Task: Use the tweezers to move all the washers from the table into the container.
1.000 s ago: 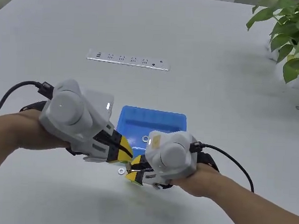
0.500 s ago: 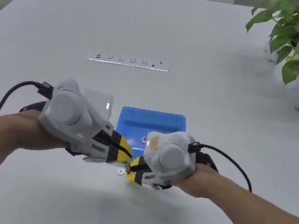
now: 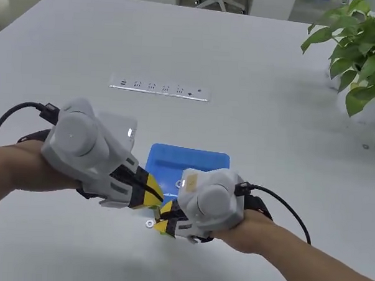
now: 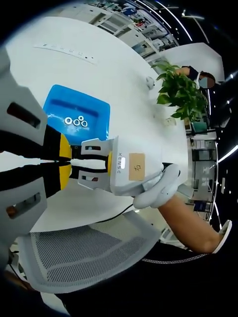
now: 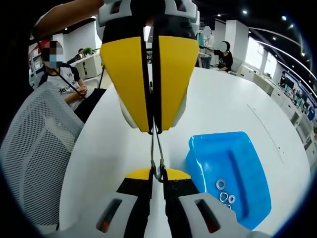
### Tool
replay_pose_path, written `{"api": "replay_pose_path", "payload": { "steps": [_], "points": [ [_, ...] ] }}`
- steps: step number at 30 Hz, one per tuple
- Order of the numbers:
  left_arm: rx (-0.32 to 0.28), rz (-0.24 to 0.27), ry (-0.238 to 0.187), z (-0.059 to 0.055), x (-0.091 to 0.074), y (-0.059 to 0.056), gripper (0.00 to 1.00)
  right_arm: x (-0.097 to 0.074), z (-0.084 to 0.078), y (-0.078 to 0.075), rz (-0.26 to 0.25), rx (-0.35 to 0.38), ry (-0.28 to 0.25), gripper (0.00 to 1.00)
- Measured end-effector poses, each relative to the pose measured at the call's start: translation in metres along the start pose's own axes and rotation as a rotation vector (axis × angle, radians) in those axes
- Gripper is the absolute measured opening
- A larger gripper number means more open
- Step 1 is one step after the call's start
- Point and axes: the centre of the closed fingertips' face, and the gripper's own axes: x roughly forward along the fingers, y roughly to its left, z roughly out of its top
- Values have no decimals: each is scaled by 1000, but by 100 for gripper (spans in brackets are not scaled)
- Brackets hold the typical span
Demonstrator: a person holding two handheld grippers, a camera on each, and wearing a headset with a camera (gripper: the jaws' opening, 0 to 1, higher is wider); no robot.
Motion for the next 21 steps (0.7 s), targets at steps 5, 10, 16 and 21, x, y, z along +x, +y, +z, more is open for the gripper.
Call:
{"api": "replay_pose_path", "payload": {
  "steps": [5, 10, 16, 21],
  "points": [
    [13, 8, 1, 7, -6, -2, 4, -7, 6, 0, -7, -6, -5, 10],
    [21, 17, -2, 13, -12, -2, 4, -13, 12, 0, -13, -11, -10, 10],
    [33, 28, -7, 21, -19, -2, 4, -21, 20, -1, -29, -22, -11, 10],
    [45, 34, -10, 27, -23, -1, 4, -28, 25, -3, -40, -33, -7, 10]
  ]
}}
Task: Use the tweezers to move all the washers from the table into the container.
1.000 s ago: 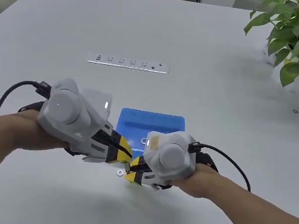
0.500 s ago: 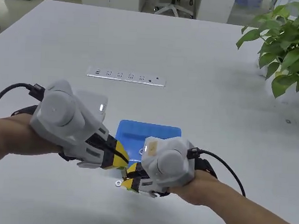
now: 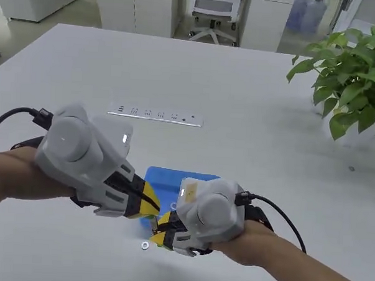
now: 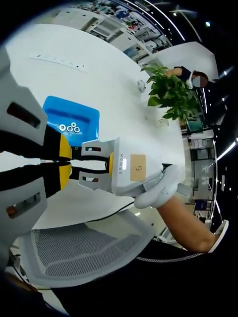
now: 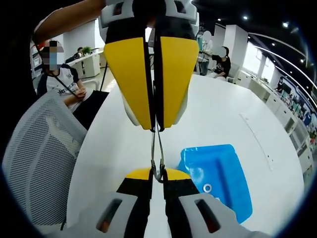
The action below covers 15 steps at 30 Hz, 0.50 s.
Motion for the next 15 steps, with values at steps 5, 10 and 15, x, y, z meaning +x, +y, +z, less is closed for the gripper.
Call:
{"api": "replay_pose_path", "payload": {
  "steps": [5, 10, 15],
  "points": [
    [13, 12, -10, 8, -5, 5, 4, -7, 4, -7, -12, -15, 4, 10],
    [29, 15, -11, 15, -7, 11, 4, -13, 8, -14, -27, -15, -3, 10],
    [44, 15, -14, 20, -9, 19, 4, -18, 9, -24, -46, -20, -5, 10]
  ]
}}
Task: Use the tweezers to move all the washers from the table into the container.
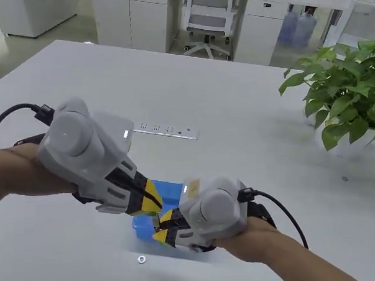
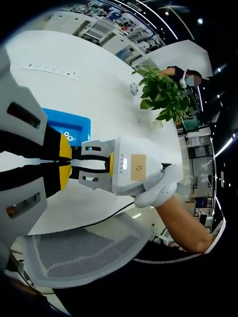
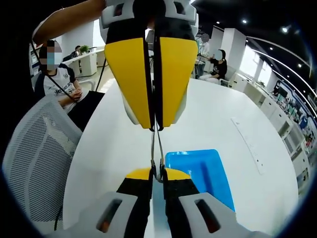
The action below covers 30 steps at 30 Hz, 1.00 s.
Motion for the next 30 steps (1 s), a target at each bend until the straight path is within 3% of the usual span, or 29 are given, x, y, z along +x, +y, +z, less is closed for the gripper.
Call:
{"api": "replay_pose_path", "payload": {
  "steps": [12, 30],
  "points": [
    [25, 12, -12, 4, 6, 26, 4, -4, -4, -29, -34, 9, 0, 10],
    [12, 7, -14, -11, 28, 52, 4, 10, -28, -53, -25, 31, 16, 10]
  ]
}}
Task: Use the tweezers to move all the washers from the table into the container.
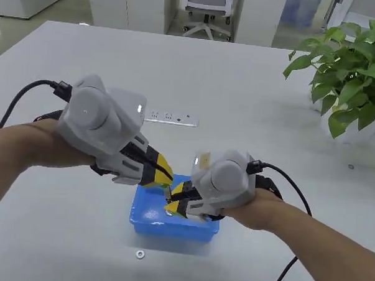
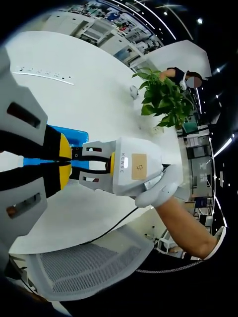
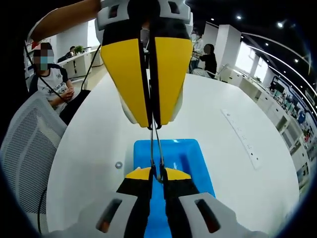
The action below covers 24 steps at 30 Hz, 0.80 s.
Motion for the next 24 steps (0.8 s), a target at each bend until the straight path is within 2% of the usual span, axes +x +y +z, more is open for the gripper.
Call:
{"api": "replay_pose_path", "payload": {
  "steps": [24],
  "points": [
    [-27, -21, 7, -21, 34, 21, 4, 21, -34, -20, 21, 62, 19, 10]
  ]
}}
